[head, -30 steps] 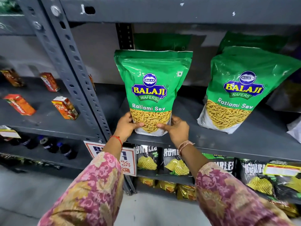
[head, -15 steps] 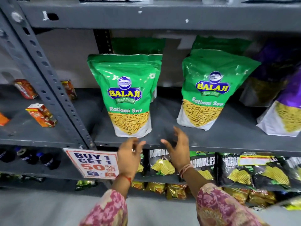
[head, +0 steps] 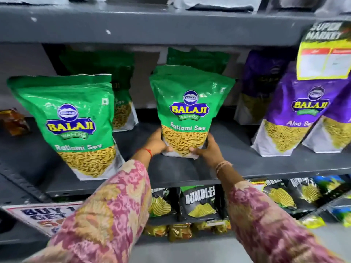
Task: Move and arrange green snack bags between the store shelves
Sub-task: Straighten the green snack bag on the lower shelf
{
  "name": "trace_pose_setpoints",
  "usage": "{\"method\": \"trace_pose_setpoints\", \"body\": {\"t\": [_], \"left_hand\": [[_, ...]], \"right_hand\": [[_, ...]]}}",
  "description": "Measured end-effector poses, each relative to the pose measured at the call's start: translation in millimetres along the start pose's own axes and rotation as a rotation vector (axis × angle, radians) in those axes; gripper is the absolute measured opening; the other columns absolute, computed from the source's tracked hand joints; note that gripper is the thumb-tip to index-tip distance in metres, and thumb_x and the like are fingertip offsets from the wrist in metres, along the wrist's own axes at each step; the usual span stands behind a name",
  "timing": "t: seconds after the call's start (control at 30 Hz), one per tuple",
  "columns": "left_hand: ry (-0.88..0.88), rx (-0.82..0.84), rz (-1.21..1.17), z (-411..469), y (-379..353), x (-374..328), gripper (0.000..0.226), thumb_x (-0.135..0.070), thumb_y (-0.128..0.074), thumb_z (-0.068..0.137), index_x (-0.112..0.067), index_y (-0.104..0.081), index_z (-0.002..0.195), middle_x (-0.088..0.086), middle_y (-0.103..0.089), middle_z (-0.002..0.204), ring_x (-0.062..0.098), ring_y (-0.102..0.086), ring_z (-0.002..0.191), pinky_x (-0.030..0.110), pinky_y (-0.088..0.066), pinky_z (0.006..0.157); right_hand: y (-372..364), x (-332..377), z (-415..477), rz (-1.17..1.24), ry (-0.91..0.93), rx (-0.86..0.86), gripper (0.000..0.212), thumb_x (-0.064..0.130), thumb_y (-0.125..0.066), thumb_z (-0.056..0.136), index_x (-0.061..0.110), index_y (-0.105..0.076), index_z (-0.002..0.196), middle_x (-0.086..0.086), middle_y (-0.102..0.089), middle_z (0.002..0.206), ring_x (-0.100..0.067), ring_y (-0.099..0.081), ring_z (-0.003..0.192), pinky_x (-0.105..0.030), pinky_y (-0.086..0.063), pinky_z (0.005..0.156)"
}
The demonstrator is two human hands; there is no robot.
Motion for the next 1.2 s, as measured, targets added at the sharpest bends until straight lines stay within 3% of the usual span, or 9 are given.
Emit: {"method": "trace_pose_setpoints", "body": {"t": [0.07, 0.2, 0.37, 0.53, 0.63, 0.87, 1.07, 1.2], "left_hand": [[-0.012, 0.006, -0.051, -2.6, -0.8, -0.5, 0.07, 0.012, -0.071, 0.055, -0.006, -0.046, 0.119, 0.019, -0.056, 0.126, 0.031, -0.05, 0.117, 0.05, -0.039, 0.103], [-0.049, -0.024, -0.098, -24.7, -7.0, -4.2, 0.067, 0.009, -0.076, 0.051, -0.007, -0.051, 0.111, 0.019, -0.061, 0.12, 0.027, -0.057, 0.108, 0.046, -0.046, 0.098], [-0.093, -0.058, -0.107, -56.5, -26.1, -6.9, 0.063, 0.002, -0.08, 0.05, -0.008, -0.055, 0.108, 0.017, -0.064, 0.115, 0.023, -0.059, 0.104, 0.038, -0.047, 0.095], [-0.07, -0.094, -0.139, -70.2, -36.2, -3.9, 0.062, 0.003, -0.078, 0.053, -0.006, -0.053, 0.109, 0.019, -0.062, 0.117, 0.021, -0.057, 0.101, 0.035, -0.045, 0.093], [-0.06, -0.086, -0.151, -69.5, -34.7, -4.0, 0.063, 0.003, -0.078, 0.054, -0.006, -0.053, 0.111, 0.019, -0.062, 0.118, 0.025, -0.058, 0.107, 0.042, -0.046, 0.097], [-0.042, -0.055, -0.168, -70.4, -34.6, -4.1, 0.061, 0.003, -0.078, 0.054, -0.007, -0.053, 0.11, 0.02, -0.061, 0.119, 0.026, -0.058, 0.108, 0.041, -0.046, 0.097], [-0.043, -0.023, -0.172, -69.8, -35.9, -5.9, 0.062, 0.003, -0.078, 0.055, -0.006, -0.052, 0.111, 0.021, -0.061, 0.119, 0.026, -0.058, 0.108, 0.044, -0.046, 0.099], [-0.043, -0.016, -0.172, -70.8, -35.0, -6.6, 0.061, 0.003, -0.077, 0.056, -0.008, -0.052, 0.111, 0.018, -0.062, 0.119, 0.02, -0.058, 0.103, 0.032, -0.046, 0.093]], "right_hand": [[1.3, -0.2, 3.5, 0.021, -0.017, 0.016, 0.062, -0.007, -0.072, 0.069, -0.002, -0.041, 0.123, -0.022, -0.056, 0.124, -0.027, -0.052, 0.108, -0.034, -0.044, 0.092], [15.0, 1.4, -7.5, 0.064, -0.001, 0.053, 0.061, -0.009, -0.07, 0.069, -0.001, -0.042, 0.122, -0.009, -0.056, 0.108, -0.019, -0.051, 0.1, -0.011, -0.049, 0.071], [34.7, -9.3, -29.7, 0.1, -0.018, 0.1, 0.055, -0.011, -0.067, 0.07, -0.002, -0.043, 0.119, -0.009, -0.056, 0.107, -0.021, -0.053, 0.101, -0.032, -0.044, 0.089], [38.4, -12.7, -34.6, 0.047, -0.026, 0.13, 0.058, -0.006, -0.069, 0.071, 0.001, -0.043, 0.122, -0.008, -0.056, 0.11, -0.021, -0.053, 0.102, -0.036, -0.043, 0.095], [38.9, -13.0, -30.7, 0.006, -0.026, 0.164, 0.06, 0.0, -0.071, 0.072, 0.005, -0.041, 0.124, -0.008, -0.057, 0.114, -0.022, -0.053, 0.107, -0.036, -0.043, 0.099], [40.2, -13.7, -27.5, -0.021, -0.053, 0.205, 0.058, 0.0, -0.069, 0.074, 0.005, -0.039, 0.124, -0.019, -0.055, 0.126, -0.031, -0.053, 0.115, -0.045, -0.041, 0.104], [41.7, -16.5, -28.7, -0.034, -0.063, 0.199, 0.059, 0.001, -0.068, 0.075, 0.005, -0.038, 0.125, -0.018, -0.056, 0.125, -0.031, -0.053, 0.115, -0.039, -0.042, 0.101], [41.0, -15.5, -28.8, -0.045, -0.074, 0.201, 0.059, 0.002, -0.068, 0.075, 0.005, -0.037, 0.126, -0.02, -0.055, 0.126, -0.034, -0.052, 0.117, -0.048, -0.041, 0.104]]}}
Point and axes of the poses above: each hand's wrist, its own z-axis towards the middle knuckle, its own y-axis out of the back of the hand, x = y × z, the point moved 2 cm from there along z, towards the middle knuckle
